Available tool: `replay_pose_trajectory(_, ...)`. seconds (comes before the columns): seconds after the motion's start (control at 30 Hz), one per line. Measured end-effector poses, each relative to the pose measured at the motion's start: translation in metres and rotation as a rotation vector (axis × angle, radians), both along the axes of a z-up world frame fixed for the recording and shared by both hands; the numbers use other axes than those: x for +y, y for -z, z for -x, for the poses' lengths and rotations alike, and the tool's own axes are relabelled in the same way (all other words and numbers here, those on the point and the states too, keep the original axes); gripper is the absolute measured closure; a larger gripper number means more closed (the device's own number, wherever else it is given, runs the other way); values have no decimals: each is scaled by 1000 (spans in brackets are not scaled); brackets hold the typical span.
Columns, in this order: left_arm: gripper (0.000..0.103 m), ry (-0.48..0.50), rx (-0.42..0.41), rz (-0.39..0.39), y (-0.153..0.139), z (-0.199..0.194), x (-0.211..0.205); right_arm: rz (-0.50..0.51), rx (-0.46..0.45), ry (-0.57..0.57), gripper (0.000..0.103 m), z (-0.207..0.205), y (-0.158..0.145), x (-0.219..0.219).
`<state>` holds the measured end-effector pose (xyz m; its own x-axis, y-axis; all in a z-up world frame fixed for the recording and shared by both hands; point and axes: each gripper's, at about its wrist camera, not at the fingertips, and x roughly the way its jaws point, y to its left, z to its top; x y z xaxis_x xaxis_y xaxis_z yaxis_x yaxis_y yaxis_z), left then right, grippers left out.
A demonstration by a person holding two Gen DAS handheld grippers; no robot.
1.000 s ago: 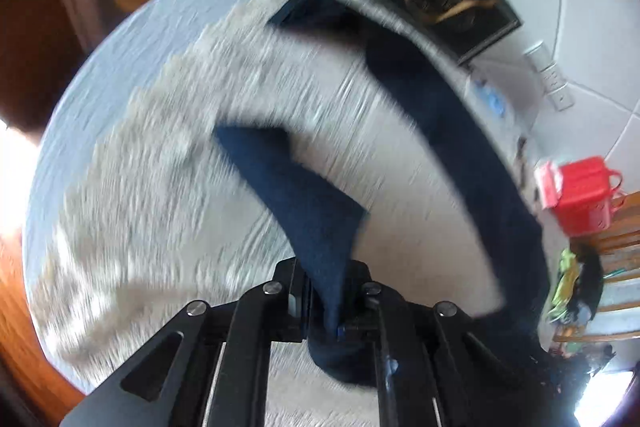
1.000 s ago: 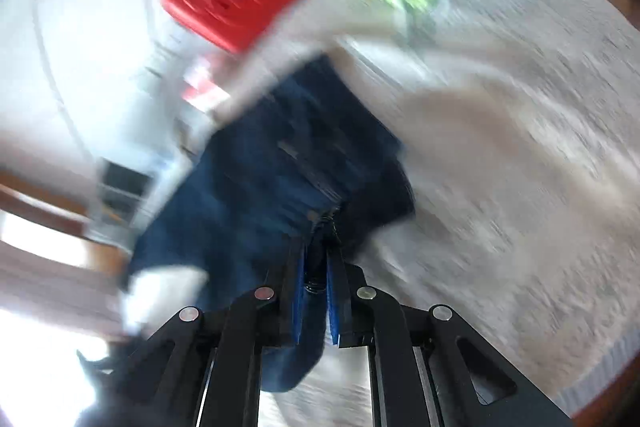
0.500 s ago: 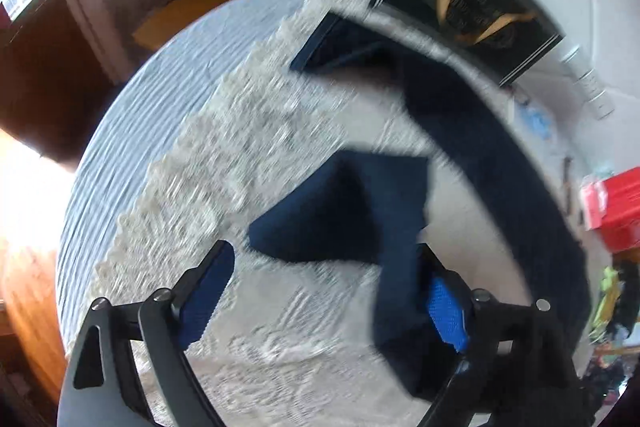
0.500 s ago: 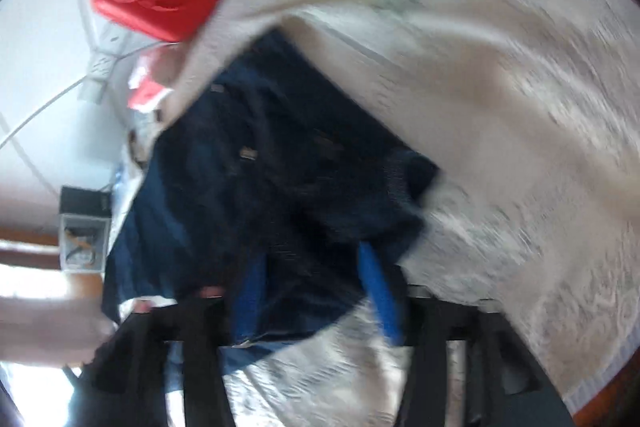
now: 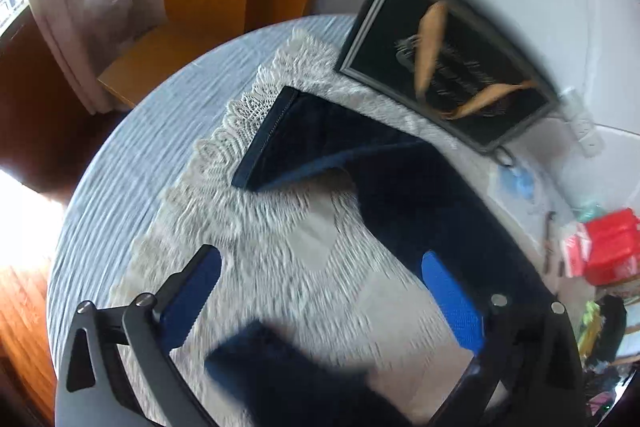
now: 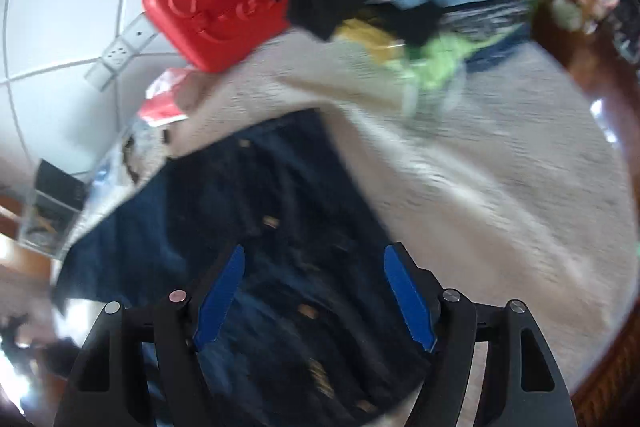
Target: Fold clothes
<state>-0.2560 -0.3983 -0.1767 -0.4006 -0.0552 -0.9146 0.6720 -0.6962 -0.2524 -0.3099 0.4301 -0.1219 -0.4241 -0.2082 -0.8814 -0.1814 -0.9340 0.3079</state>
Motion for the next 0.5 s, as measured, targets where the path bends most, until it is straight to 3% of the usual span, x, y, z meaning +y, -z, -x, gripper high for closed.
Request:
replay_pose_trajectory(0.13,1,-20,-51,20,32,35,-26,-70,-61,-19,19,55,25,-16)
replay_pose_trajectory(0.3,1,18,-84,147,47,72,-53,-91,-134,-17,18,87,56,-20)
replay_pose_trajectory(0.4,1,59,-148,233,63,92,-62,-78,-172,-29,18,91,74,-26)
replay_pose_trajectory(0.43,1,82,-158,233,71,96,-64,-86,-187,-31,18,93,81,-28)
replay_pose_trajectory(0.5,4,100,-157,162,87,98,-65,-101,-213,-39,18,94,92,-33)
